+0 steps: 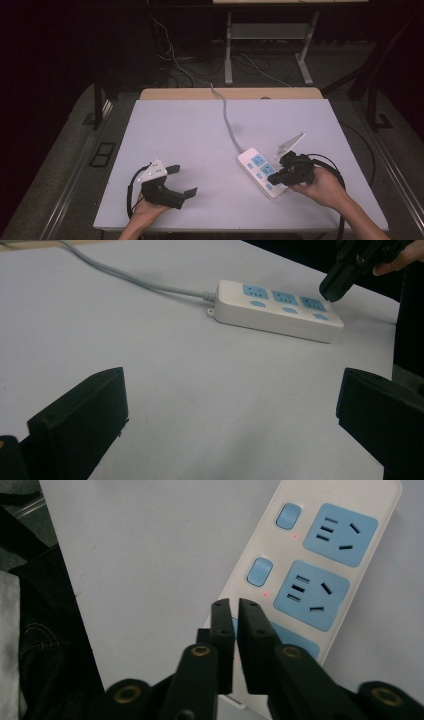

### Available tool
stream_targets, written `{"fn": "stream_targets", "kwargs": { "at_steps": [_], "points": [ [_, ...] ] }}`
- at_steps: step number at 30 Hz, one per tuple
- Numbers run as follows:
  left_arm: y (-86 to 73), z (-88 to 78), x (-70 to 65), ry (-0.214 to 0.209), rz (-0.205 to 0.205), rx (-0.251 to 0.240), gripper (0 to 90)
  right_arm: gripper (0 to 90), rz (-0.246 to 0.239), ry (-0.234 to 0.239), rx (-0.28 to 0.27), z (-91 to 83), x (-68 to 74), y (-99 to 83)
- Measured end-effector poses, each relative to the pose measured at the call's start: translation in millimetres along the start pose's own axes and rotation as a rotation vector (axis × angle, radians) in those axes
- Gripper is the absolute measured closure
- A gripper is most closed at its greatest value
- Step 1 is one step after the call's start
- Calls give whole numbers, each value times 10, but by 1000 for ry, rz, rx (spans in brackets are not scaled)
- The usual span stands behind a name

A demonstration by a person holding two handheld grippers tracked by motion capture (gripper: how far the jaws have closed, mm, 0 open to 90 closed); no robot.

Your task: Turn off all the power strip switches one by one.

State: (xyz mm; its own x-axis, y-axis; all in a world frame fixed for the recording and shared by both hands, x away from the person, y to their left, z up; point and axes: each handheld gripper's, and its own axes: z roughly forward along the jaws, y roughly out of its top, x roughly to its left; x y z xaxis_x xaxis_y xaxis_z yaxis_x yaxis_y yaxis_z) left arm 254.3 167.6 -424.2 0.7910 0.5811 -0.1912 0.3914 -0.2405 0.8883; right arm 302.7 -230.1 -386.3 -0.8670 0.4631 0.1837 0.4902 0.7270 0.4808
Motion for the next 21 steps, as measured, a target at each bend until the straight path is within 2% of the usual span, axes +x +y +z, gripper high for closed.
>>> {"fn": "stream_targets", "kwargs": {
  "at_steps": [8, 21],
  "points": [
    [-3, 7, -1, 0, -1, 3, 0, 897, 28, 8, -16, 74, -21, -66],
    [-7, 13, 1, 2, 7, 12, 0, 897, 28, 21, -25, 136, -24, -71]
  ]
}}
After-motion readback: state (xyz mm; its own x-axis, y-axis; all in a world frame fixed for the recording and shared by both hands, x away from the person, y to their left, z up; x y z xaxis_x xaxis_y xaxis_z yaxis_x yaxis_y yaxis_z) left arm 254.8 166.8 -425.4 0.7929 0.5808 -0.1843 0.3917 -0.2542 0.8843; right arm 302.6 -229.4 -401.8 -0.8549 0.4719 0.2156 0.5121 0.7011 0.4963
